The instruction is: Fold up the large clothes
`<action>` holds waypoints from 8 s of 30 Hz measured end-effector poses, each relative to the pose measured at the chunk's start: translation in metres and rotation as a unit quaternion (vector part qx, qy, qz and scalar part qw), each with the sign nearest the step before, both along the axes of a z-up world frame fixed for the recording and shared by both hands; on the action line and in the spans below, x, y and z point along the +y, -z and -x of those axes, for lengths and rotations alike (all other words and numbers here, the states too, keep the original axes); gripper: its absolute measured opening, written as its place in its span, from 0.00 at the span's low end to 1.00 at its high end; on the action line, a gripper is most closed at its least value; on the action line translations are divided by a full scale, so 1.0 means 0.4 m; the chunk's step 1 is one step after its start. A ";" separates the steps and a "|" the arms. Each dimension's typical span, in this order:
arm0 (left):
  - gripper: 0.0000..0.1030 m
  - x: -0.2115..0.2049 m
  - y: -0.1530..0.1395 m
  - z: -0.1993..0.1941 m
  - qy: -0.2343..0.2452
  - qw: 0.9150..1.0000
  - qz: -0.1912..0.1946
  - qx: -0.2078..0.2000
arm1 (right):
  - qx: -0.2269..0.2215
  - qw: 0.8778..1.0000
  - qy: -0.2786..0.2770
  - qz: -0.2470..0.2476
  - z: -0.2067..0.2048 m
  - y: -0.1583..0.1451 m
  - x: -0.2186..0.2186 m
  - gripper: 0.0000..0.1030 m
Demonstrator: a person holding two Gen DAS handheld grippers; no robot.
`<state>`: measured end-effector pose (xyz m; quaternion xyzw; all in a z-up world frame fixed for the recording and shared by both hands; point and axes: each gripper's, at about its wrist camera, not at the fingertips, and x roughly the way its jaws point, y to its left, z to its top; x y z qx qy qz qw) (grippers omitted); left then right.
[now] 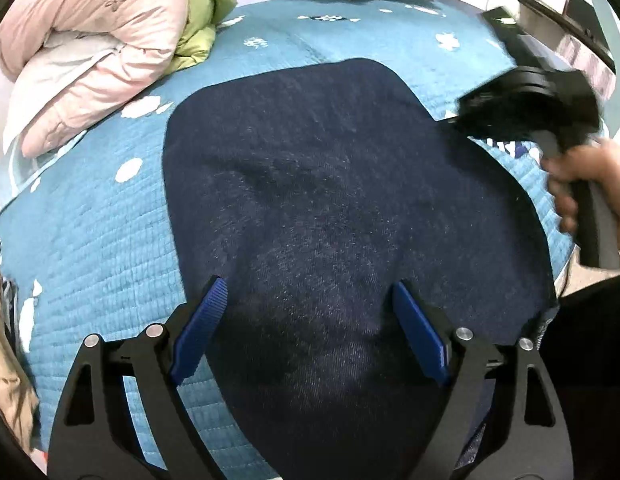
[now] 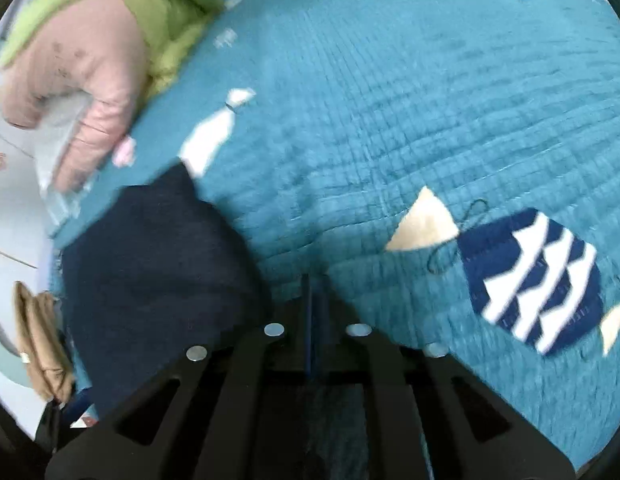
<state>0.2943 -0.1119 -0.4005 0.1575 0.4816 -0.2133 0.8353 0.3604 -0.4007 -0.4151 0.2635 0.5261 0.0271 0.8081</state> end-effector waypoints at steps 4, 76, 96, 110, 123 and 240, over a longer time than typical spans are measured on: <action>0.83 0.034 -0.013 0.028 -0.023 0.999 0.032 0.021 | -0.016 0.998 0.038 -0.036 0.155 -0.066 -0.018 0.66; 0.85 0.193 0.038 -0.078 -0.213 0.915 0.228 0.256 | -0.002 0.893 0.138 -0.429 0.227 0.127 0.103 0.17; 0.37 0.267 -0.178 -0.042 -0.150 0.946 0.259 0.124 | -0.117 0.988 -0.070 -0.068 0.197 -0.253 0.301 0.16; 0.37 0.640 -0.501 -0.028 -0.205 0.934 0.291 -0.023 | -0.243 0.945 -0.210 -0.062 0.088 -0.548 0.700 0.16; 0.37 1.184 -0.660 -0.003 -0.303 0.917 0.226 -0.129 | -0.279 0.897 -0.316 -0.130 -0.012 -0.612 1.282 0.16; 0.95 0.334 -1.012 0.737 -0.257 0.877 0.076 -0.400 | -0.475 0.858 -0.133 0.142 0.835 -1.030 0.532 0.93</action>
